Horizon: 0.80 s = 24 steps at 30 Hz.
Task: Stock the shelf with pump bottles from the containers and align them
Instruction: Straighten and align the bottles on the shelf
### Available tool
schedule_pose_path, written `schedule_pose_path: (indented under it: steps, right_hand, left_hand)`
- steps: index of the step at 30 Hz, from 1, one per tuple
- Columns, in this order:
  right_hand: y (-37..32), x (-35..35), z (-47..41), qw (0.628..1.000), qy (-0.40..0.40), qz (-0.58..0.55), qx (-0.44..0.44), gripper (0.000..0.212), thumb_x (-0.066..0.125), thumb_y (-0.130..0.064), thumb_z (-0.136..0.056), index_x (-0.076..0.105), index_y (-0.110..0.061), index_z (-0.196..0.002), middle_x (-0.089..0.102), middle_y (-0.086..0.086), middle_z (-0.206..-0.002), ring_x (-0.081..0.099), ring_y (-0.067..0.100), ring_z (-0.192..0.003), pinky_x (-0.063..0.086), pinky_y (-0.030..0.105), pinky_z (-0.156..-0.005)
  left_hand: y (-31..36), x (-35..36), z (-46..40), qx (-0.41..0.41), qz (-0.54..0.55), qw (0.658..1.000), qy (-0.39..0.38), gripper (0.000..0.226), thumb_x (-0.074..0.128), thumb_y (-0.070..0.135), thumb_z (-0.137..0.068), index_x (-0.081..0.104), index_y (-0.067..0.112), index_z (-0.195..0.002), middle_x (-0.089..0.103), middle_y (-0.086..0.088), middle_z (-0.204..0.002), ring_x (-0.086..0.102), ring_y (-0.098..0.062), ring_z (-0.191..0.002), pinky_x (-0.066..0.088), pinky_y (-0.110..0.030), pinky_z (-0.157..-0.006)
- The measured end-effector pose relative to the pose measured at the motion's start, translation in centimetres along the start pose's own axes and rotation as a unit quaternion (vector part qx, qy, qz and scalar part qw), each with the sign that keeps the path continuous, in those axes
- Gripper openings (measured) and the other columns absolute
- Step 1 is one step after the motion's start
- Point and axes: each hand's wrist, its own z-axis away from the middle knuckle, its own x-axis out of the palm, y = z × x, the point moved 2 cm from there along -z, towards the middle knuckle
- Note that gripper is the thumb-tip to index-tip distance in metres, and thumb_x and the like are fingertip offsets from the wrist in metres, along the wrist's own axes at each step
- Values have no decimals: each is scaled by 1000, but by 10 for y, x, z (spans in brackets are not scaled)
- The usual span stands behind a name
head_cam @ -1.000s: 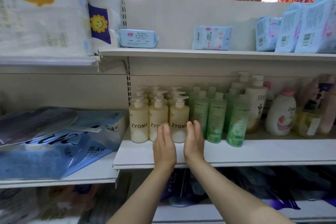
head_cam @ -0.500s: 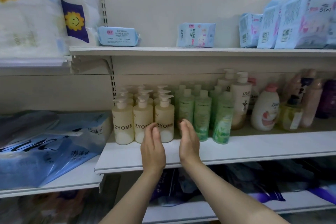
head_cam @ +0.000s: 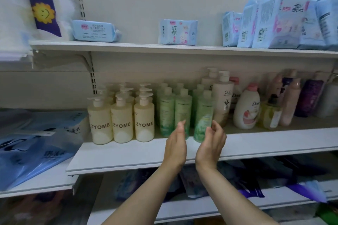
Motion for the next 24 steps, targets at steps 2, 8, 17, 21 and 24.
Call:
schedule_pose_path:
  steps: [2,8,17,21,24]
  right_hand:
    - [5,-5,-6,1000,-14,14,18,60,35,-45,-89,50,-17,-141,47,3,-143,35,17,-136,28,41,-116]
    - [18,-8,-24,994,-85,6,61,46,33,-41,-102,54,-25,-139,55,-3,-142,47,15,-133,35,44,-114]
    - [21,-12,-55,989,-117,16,91,45,35,-39,-106,53,-19,-141,52,1,-146,45,17,-134,33,33,-112]
    - [17,-11,-46,985,-126,-65,100,45,37,-45,-101,55,-26,-137,63,-3,-129,56,13,-123,42,42,-110]
    - [19,3,-34,965,-200,-93,144,41,36,-38,-107,50,-23,-143,61,0,-132,56,14,-122,40,44,-113]
  left_hand:
    - [4,17,0,-7,-1,1000,-17,88,16,91,-73,52,43,-137,55,14,-140,54,-6,-125,38,-41,-113]
    - [10,50,-9,-51,15,998,-23,62,17,93,-70,59,64,-104,58,19,-133,50,-10,-129,36,-39,-114]
    - [1,69,-24,-42,1,998,40,77,16,82,-84,60,37,-127,59,3,-137,53,-14,-127,40,-39,-111]
    - [-2,47,-14,83,-53,960,262,55,20,58,-97,55,23,-121,56,3,-120,50,-14,-113,37,-28,-99]
    - [-7,31,-18,57,-77,952,291,51,22,47,-105,47,17,-138,48,-3,-135,38,-6,-118,25,-22,-101]
